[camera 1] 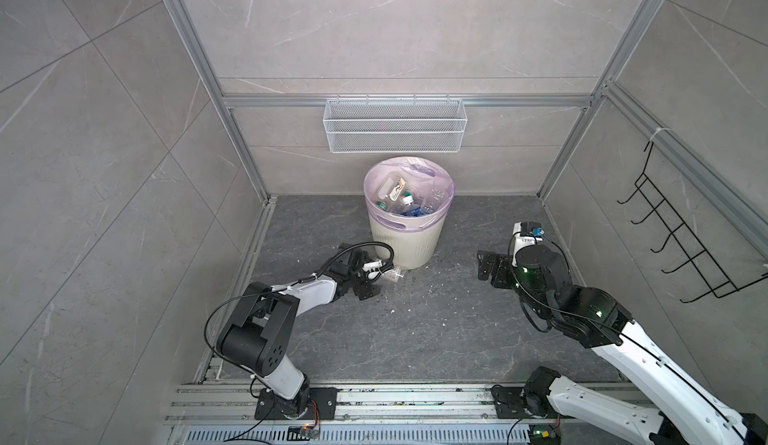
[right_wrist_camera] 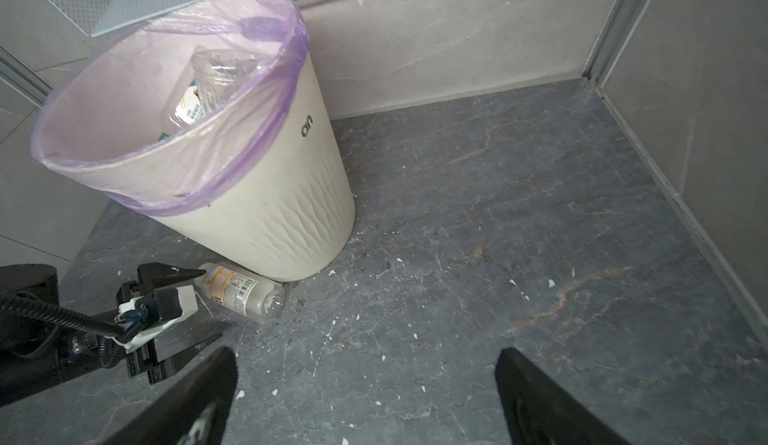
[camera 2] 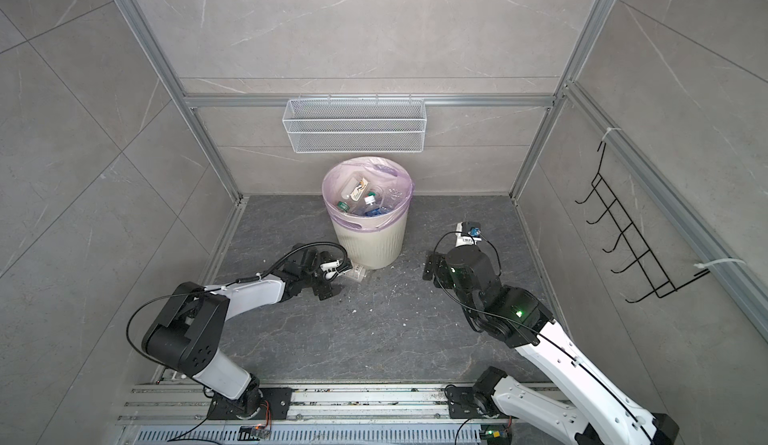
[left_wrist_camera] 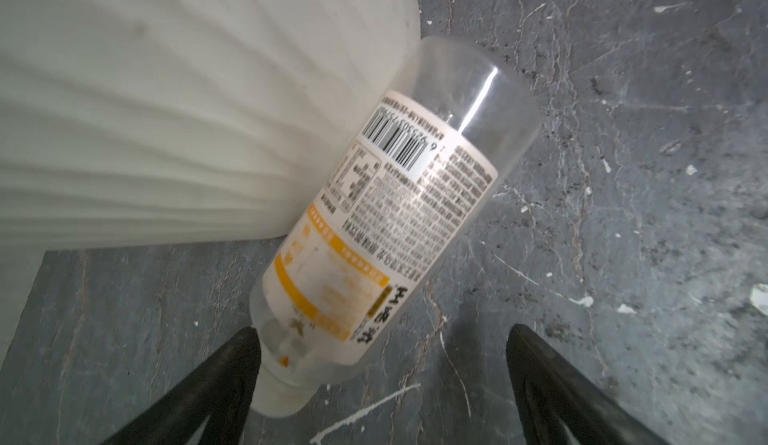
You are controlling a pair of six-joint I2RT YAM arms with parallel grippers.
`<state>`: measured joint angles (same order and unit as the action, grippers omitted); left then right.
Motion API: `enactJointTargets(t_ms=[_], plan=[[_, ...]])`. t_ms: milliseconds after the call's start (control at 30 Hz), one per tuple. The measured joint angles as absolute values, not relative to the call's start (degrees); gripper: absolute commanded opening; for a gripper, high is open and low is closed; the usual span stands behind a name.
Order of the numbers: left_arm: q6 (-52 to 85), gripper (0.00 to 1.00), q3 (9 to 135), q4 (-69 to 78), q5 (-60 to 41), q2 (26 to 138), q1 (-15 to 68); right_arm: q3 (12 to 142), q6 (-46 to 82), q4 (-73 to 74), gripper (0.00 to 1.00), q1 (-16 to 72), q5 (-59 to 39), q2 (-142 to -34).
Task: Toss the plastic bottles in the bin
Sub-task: 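Withdraw the right gripper while the left gripper closes on the orange-labelled bottle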
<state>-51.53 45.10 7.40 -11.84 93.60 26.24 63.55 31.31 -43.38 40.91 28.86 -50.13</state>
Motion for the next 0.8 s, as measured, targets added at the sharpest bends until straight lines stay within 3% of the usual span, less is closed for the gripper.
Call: enactJointTargets(t_ms=[467, 800], plan=[[-53.25, 0.99, 48.21, 12.58, -8.49, 100.03, 29.39, 61.43, 32.21, -46.96, 0.99, 40.91, 30.04, -45.89], [-54.94, 0.9, 47.88, 12.75, -7.86, 100.18, 32.27, 59.99, 32.42, -47.79, 0.99, 40.91, 30.26, -45.41]])
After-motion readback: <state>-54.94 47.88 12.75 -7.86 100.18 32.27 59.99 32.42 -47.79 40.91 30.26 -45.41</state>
